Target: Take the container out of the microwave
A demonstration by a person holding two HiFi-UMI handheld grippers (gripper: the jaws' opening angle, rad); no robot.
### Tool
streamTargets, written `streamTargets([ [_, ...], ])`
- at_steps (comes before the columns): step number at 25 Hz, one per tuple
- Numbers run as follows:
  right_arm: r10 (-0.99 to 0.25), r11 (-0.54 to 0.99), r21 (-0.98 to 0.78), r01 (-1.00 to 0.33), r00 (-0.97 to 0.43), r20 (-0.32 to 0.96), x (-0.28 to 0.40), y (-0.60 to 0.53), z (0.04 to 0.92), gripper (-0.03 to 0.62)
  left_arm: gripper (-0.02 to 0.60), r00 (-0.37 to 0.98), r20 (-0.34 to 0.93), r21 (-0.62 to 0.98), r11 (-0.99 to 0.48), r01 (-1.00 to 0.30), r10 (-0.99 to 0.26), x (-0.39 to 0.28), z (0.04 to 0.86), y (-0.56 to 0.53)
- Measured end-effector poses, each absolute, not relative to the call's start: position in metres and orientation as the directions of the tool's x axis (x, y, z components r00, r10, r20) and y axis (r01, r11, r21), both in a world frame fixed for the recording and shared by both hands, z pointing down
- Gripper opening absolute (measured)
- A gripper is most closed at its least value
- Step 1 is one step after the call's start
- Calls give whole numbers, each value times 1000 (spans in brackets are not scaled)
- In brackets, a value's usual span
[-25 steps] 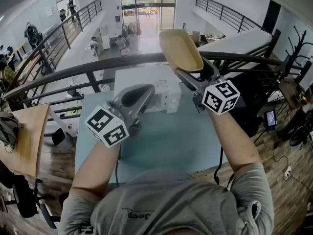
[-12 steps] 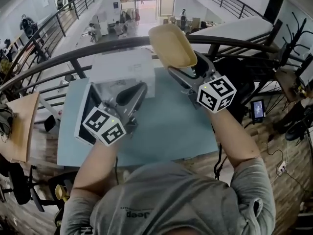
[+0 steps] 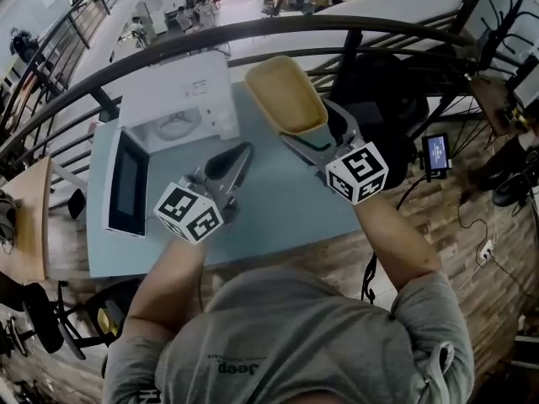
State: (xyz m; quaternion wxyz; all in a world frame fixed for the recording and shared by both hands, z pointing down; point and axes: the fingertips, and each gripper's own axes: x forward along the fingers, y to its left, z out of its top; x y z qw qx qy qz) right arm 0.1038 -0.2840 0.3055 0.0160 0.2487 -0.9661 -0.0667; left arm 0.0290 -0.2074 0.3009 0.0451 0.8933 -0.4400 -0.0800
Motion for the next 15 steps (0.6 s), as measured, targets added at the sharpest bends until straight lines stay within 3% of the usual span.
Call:
streamTargets([
  [15, -597, 789, -19, -614, -773, 214, 169, -296, 502, 437, 29, 679, 74, 249, -646, -722, -730, 90, 456, -236],
])
